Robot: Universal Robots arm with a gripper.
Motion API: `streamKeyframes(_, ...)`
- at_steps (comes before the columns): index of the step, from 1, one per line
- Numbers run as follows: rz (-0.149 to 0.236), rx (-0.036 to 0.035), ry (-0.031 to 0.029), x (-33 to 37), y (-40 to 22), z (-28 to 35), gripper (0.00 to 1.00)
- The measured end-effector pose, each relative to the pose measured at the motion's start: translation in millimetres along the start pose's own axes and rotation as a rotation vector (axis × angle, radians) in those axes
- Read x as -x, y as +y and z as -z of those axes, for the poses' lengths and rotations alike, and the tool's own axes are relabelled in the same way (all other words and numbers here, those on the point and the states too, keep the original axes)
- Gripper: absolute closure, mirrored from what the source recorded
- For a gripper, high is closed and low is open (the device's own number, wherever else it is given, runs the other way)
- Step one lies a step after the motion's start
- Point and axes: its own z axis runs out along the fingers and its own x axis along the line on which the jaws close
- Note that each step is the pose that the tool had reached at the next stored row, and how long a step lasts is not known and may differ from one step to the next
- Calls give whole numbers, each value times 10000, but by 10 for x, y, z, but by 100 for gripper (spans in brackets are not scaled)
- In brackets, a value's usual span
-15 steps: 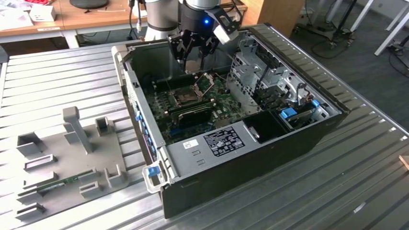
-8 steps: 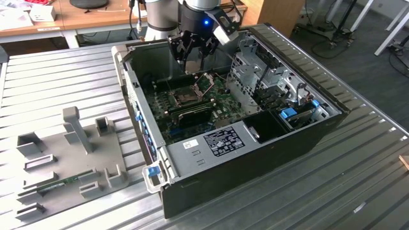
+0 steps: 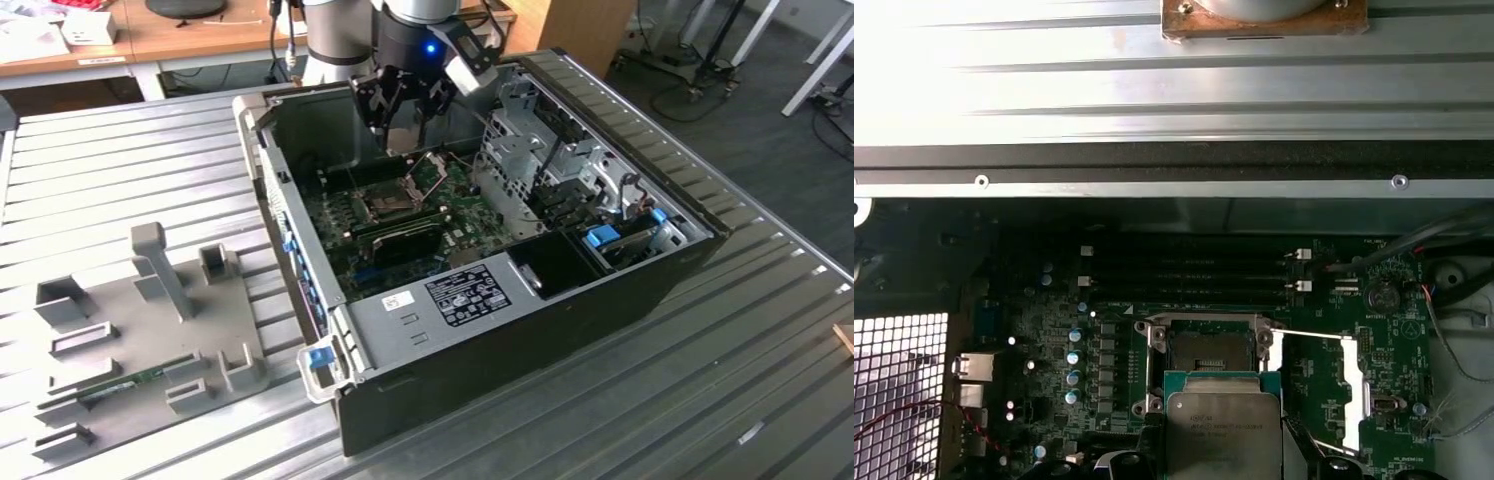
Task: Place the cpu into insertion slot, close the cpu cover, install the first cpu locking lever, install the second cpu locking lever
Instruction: 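Place the cpu into insertion slot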
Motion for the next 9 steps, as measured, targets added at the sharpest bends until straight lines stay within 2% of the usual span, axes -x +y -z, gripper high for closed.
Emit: streamKeyframes(9, 0, 0, 0, 0, 0, -2, 46)
